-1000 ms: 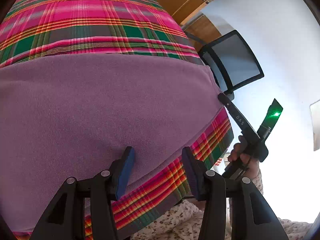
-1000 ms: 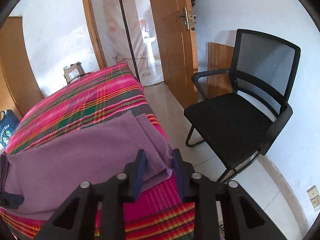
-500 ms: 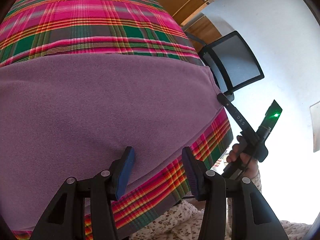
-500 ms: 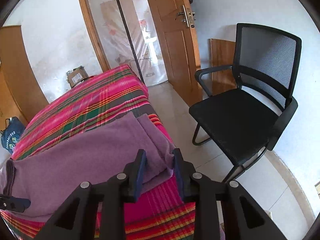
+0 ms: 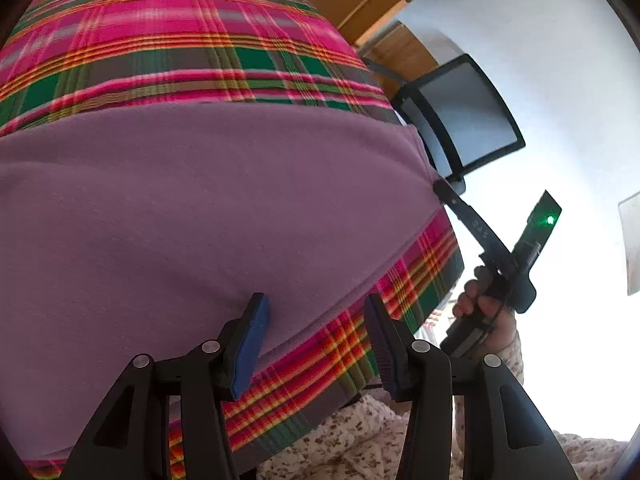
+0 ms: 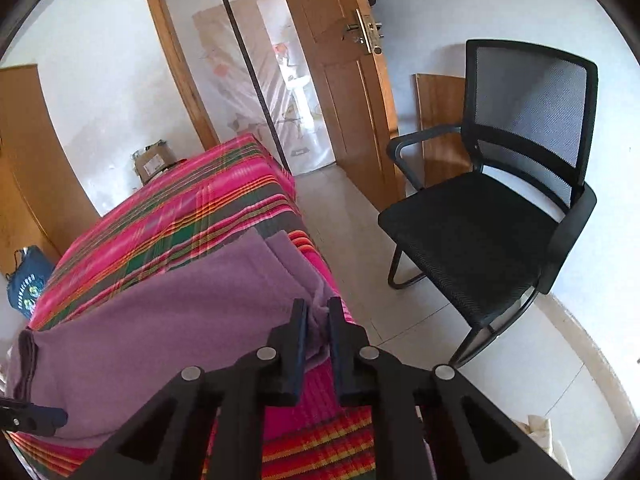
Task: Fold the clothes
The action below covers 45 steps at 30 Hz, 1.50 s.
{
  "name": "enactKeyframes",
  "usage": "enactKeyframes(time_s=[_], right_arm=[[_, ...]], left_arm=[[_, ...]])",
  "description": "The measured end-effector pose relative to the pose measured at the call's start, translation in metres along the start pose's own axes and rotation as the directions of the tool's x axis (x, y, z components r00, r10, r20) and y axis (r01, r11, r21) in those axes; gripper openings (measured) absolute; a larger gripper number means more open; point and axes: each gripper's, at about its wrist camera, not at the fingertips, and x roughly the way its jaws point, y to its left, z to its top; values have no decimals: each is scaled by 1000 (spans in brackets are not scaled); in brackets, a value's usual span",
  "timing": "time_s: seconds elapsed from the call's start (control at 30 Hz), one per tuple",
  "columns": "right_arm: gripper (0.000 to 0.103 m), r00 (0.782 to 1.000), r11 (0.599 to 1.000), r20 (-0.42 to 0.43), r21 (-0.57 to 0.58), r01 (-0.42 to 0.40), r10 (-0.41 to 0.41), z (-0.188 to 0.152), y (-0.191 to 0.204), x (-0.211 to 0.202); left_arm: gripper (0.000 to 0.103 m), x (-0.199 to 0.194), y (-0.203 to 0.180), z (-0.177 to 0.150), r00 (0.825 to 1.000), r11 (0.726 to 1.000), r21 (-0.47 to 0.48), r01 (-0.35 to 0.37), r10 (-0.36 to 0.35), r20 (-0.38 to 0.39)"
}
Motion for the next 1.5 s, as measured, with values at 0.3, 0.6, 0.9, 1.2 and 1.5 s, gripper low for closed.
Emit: enactKeyframes(time_s=[0.3,0.6,0.9,1.2,1.5], right_arm=[[11,1000,1000,26,-29,-2,2,6,11,-12],[10,993,993,97,-109,-51,62,19,42,-40],[10,978,966,134,-224,-127,160,32,85,-64],[10,950,911,143,-354,-213,277,32,145,-86],[10,925,853,93,-430,-297,369,17,196,-91]], left_arm=[[51,-2,1,0,1000,999,-12,30,-30,-9],[51,-5,10,-1,997,995,-59,79,-80,-6],[51,-12,17,1,995,993,-73,97,-96,10],[51,-30,30,2,992,989,-95,113,-108,58],[51,-59,50,-2,984,984,-130,123,-104,143]])
